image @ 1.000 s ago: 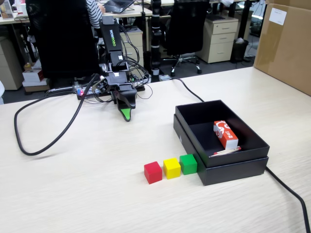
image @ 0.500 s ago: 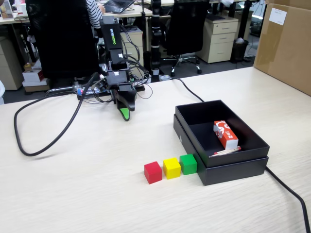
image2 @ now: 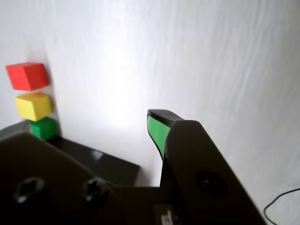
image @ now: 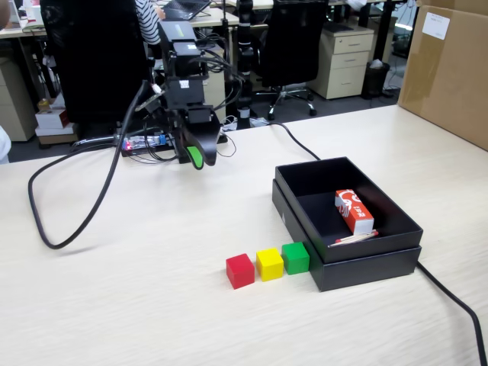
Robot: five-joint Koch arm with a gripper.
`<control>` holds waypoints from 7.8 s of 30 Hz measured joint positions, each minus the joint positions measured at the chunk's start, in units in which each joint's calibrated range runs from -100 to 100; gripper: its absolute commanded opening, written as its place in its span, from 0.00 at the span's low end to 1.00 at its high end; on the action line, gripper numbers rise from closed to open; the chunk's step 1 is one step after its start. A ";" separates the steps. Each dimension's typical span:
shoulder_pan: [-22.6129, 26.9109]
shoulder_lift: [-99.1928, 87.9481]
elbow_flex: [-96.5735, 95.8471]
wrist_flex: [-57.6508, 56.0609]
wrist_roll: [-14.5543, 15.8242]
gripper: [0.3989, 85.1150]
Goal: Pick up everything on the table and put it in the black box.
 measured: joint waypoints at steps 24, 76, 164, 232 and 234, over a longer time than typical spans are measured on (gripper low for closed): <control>0.39 76.38 63.99 -4.80 0.05 0.53; 11.53 51.65 66.00 -16.26 3.17 0.00; 4.25 104.34 91.19 -16.18 5.81 0.01; 8.11 76.76 79.78 -21.37 10.50 0.55; 7.81 82.85 83.61 -20.83 10.45 0.55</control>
